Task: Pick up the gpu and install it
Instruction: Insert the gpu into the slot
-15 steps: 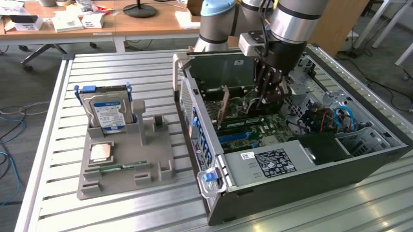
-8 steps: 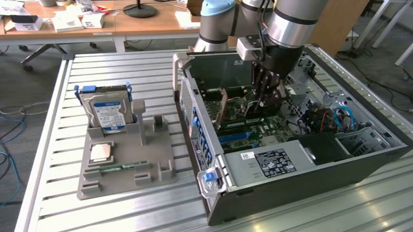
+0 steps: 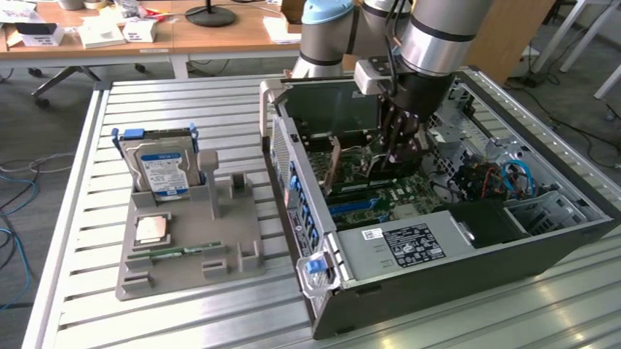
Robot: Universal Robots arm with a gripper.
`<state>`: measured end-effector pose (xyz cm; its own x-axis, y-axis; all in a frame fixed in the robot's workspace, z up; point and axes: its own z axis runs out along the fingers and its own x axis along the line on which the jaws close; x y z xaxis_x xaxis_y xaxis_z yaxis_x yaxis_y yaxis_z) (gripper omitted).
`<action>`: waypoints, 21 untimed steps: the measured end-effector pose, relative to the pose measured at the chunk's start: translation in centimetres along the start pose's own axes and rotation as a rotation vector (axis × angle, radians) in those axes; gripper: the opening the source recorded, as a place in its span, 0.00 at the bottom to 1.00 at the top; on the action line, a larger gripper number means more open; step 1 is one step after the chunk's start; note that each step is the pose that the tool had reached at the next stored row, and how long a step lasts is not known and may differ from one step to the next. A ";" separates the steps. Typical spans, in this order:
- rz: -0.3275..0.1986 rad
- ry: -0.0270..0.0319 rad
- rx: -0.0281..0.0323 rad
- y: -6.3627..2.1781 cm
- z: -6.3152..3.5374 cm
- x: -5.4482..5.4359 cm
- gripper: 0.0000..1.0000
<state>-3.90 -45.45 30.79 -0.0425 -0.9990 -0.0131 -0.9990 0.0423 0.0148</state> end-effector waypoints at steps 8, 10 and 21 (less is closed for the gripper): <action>0.000 -0.0096 0.0003 0.12 0.23 0.0 0.27; 0.000 -0.0103 0.0003 0.12 0.24 0.0 0.27; 0.000 -0.0103 0.0003 0.19 0.26 0.8 0.27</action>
<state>-4.13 -46.21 30.52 -0.0426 -0.9988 -0.0234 -0.9990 0.0422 0.0144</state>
